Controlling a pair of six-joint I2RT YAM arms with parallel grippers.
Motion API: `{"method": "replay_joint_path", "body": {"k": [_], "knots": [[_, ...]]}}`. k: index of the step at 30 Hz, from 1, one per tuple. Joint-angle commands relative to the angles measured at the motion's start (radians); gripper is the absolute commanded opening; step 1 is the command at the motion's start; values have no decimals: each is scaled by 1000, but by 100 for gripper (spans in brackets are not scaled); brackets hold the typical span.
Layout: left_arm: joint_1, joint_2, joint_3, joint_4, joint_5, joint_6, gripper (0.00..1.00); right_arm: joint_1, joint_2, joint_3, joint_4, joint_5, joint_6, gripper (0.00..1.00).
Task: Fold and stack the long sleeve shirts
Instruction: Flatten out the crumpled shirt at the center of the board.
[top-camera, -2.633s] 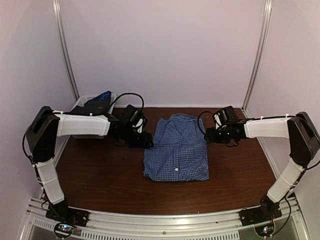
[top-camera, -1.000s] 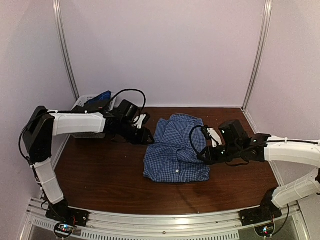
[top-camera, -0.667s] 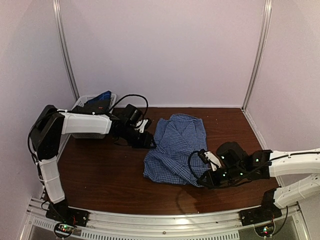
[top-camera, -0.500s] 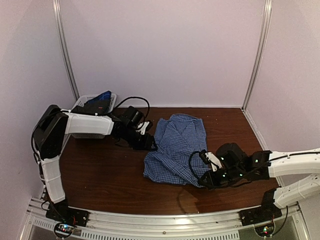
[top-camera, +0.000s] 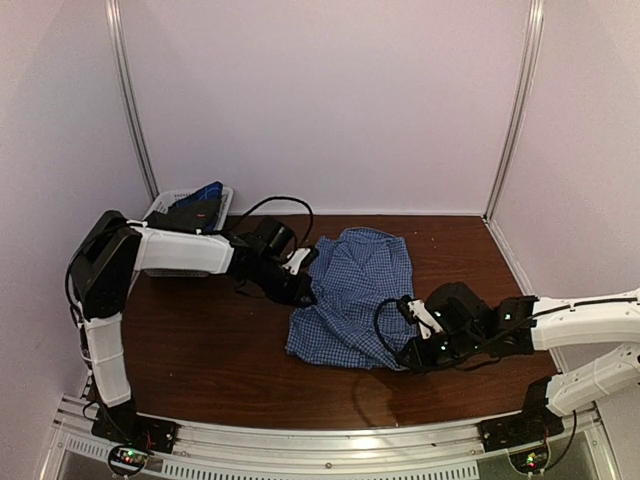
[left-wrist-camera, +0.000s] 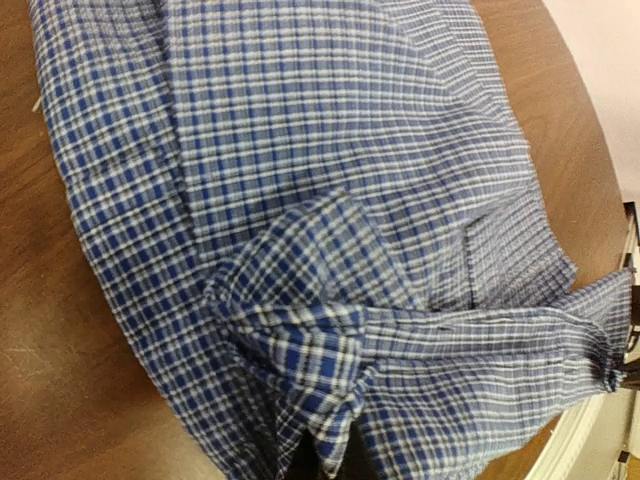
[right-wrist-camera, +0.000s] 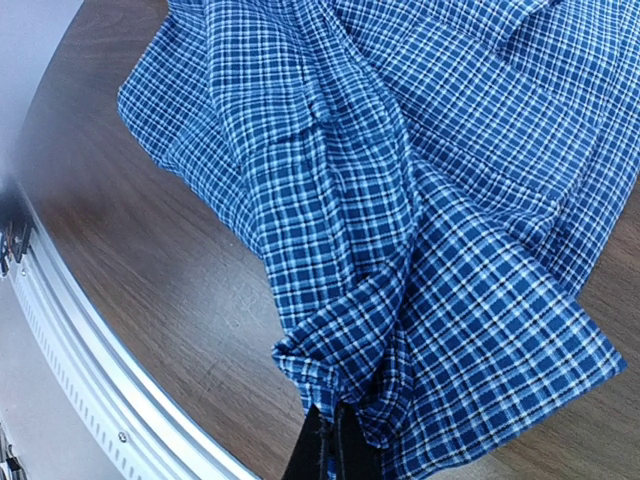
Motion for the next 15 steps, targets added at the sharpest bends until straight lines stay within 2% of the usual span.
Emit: {"method": "replay_joint_path", "body": {"k": [1, 4, 9, 13, 15], "knots": [[-37, -147, -16, 47, 64, 60, 0, 6, -8, 49, -74, 56, 7, 0], [-59, -242, -105, 66, 124, 73, 0, 6, -34, 48, -116, 50, 13, 0], [-109, -387, -314, 107, 304, 88, 0, 9, -113, -1, -185, -6, 44, 0], [-162, -420, -484, 137, 418, 69, 0, 15, -179, -80, -191, -81, 92, 0], [-173, -421, -537, 130, 428, 65, 4, 18, -207, -117, -182, -112, 113, 2]]}}
